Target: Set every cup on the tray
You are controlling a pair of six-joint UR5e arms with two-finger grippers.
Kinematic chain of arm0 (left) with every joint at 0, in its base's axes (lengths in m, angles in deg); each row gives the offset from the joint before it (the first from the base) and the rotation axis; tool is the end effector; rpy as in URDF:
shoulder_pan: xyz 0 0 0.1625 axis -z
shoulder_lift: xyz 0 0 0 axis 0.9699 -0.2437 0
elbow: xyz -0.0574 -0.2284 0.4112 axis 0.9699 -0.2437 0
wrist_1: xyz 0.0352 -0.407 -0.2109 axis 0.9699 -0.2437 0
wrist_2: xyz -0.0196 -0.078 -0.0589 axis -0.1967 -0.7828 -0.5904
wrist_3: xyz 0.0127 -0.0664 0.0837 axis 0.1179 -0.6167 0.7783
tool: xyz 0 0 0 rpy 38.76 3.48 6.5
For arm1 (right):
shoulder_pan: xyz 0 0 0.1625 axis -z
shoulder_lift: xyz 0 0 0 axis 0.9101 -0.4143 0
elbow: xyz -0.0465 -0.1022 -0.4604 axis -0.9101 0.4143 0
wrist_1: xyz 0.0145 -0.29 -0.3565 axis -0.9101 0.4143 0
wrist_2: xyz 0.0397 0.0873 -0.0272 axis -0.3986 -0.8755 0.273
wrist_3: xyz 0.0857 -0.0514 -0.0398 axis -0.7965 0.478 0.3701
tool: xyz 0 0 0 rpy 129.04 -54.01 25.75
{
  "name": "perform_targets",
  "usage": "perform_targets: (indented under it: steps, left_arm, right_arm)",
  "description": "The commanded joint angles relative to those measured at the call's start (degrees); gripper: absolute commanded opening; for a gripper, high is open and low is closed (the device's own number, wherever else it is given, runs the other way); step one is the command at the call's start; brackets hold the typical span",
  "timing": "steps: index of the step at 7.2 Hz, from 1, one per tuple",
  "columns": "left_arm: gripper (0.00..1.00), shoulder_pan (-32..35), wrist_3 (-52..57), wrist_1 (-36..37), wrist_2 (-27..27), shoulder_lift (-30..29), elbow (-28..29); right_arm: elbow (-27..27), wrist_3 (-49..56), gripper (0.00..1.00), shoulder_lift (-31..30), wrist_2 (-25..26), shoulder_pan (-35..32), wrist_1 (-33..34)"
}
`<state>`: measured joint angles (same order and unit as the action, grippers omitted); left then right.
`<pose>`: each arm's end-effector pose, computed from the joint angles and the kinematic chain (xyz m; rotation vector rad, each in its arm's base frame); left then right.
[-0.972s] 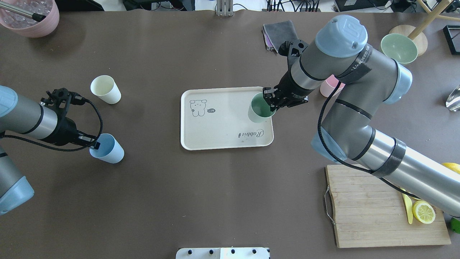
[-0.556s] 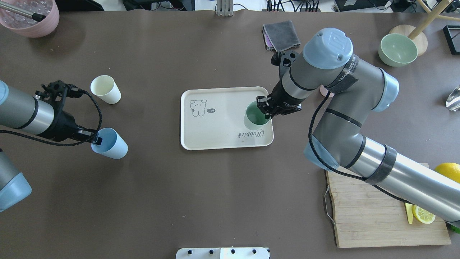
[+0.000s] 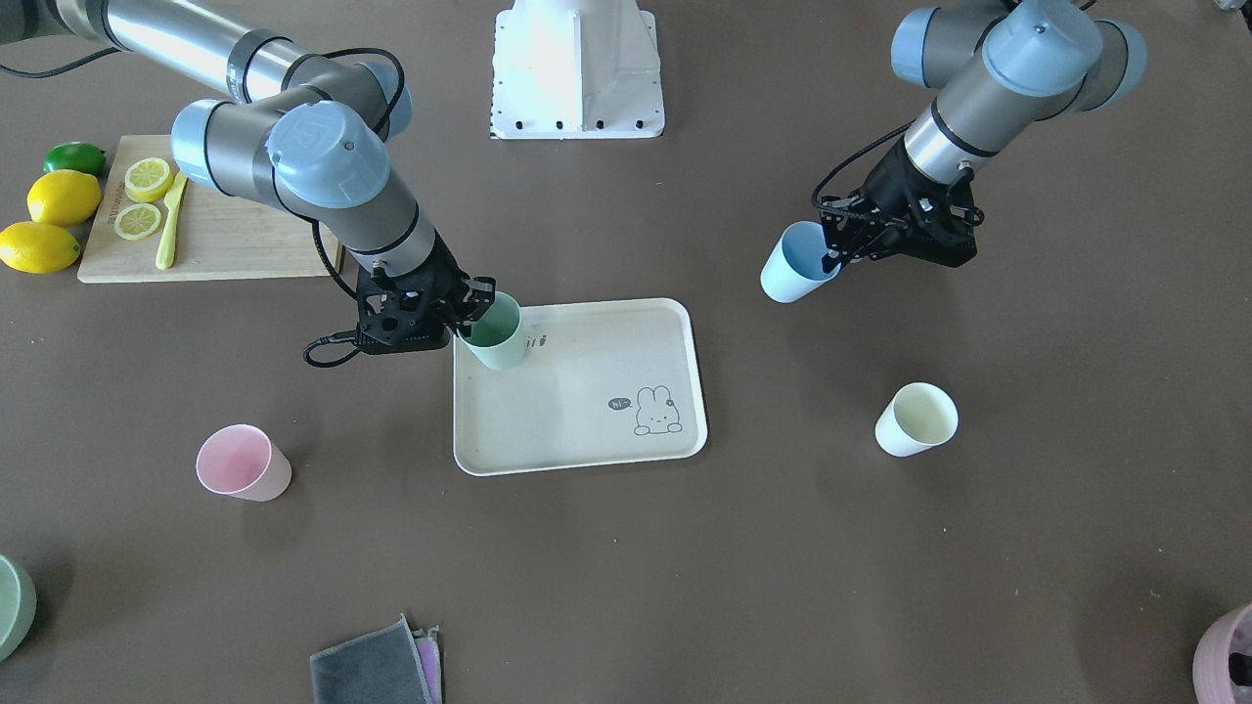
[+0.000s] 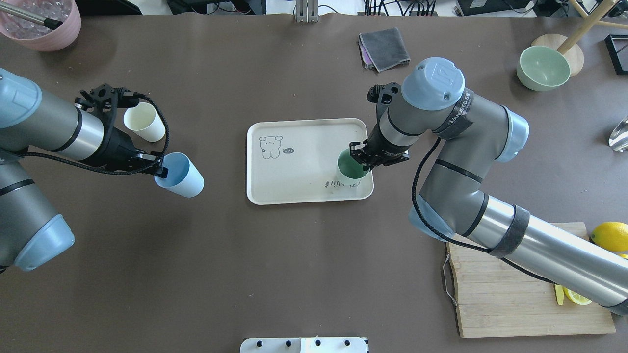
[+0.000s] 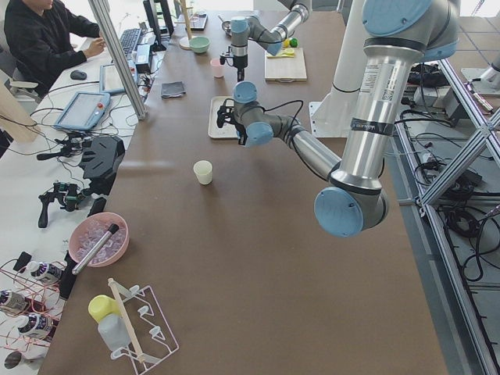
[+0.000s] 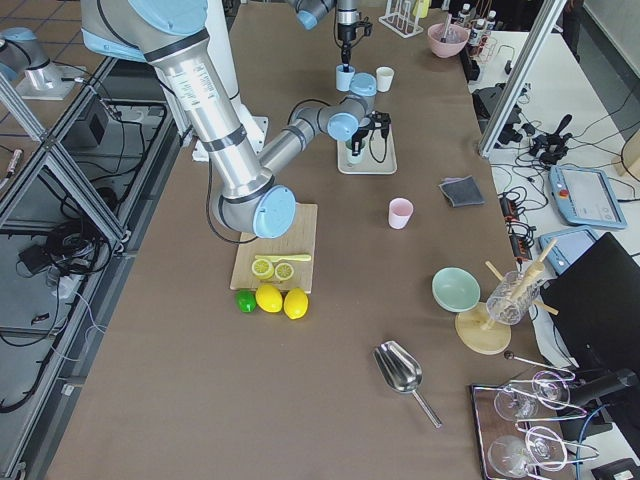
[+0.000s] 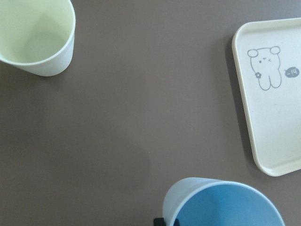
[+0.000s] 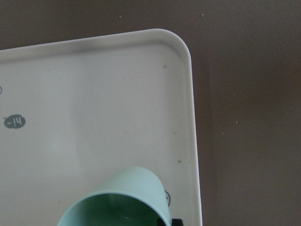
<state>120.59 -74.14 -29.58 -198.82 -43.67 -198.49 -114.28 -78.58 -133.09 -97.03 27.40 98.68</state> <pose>0.3826 -0.4810 0.3477 0.1356 1.0755 0.0612 -0.5445 -0.5292 0.2963 -0.0099 -0.9320 0.0217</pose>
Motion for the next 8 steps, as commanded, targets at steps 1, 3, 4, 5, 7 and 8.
perform_targets:
  steps: [1,3,4,5,7,8]
  left_arm:
    - [0.00,-0.6,-5.6,4.9,0.7,-6.8,0.1]
    - [0.00,-4.1,-7.7,8.5,4.4,-11.8,1.4]
    - [0.00,-5.7,-8.4,8.6,5.9,-14.9,4.1]
    - [0.00,-5.9,-10.0,8.5,6.1,-17.5,7.0]
    - [0.00,-8.6,-10.2,8.5,9.6,-19.2,8.9]
    - [0.00,-8.7,-10.8,8.5,10.1,-21.8,12.1]
  right_arm:
    - [2.0,-0.1,0.64,0.4,0.1,0.1,-0.2]
    - [1.4,-3.6,1.00,1.3,-0.2,-1.9,0.0]
    - [0.2,-3.7,1.00,1.3,-2.5,-4.0,0.5]
    - [-0.4,-3.7,1.00,1.3,-5.9,-6.8,0.6]
    - [-1.5,-2.7,1.00,0.7,-10.1,-11.8,0.7]
    - [-1.7,-2.7,1.00,0.2,-10.9,-14.3,0.8]
